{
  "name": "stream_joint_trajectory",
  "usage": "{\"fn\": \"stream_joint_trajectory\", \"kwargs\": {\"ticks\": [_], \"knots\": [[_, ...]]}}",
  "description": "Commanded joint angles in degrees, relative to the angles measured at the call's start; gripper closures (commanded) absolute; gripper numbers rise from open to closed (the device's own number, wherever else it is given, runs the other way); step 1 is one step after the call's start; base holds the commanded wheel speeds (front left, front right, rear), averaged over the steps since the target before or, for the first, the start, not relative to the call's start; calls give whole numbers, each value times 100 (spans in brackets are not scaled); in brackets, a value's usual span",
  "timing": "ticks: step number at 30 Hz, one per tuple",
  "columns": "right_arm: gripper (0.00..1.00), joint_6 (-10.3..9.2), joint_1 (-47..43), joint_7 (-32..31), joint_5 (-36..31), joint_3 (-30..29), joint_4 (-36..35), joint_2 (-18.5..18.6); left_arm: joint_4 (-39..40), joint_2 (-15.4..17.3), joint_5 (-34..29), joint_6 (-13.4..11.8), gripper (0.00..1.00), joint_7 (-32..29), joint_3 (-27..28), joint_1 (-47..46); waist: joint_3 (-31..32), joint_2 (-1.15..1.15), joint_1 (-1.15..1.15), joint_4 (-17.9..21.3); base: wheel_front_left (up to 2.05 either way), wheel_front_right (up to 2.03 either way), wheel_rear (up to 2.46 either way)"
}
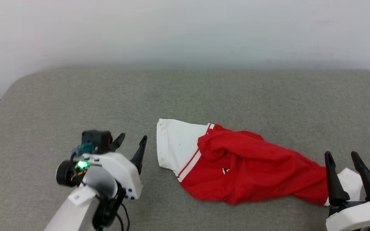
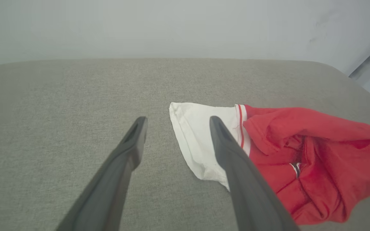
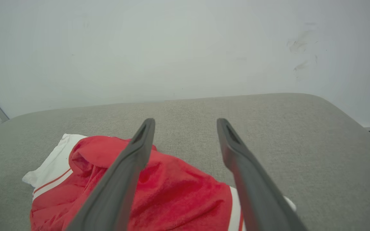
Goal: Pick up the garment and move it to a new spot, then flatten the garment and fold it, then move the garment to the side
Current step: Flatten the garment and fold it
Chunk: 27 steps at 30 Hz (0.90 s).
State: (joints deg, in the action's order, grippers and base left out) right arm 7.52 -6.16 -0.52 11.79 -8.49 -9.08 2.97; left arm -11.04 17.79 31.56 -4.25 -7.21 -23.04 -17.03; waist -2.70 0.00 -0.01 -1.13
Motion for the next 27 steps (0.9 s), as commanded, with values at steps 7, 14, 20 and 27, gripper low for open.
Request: {"fn": "stream_joint_trajectory", "kwargs": {"ticks": [7,14,20,27], "knots": [[0,-6,186,33,91,115,-41,-13,-321,14,-62,291,0,-710,-319,-919,-607,0,1,492,0,0,0],[0,-6,418,163,175,148,93,-15,-609,-172,-245,822,0,-1414,-986,-1727,-1087,0,1,782,0,0,0],[0,-6,586,292,264,237,307,-14,-1062,-219,-264,1022,0,-1932,-1378,-2142,-1300,0,1,971,0,0,0],[0,-6,647,401,334,226,480,-15,-1334,-252,-69,1142,100,-2131,-1748,-2344,-1360,0,1,1034,0,0,0]]}}
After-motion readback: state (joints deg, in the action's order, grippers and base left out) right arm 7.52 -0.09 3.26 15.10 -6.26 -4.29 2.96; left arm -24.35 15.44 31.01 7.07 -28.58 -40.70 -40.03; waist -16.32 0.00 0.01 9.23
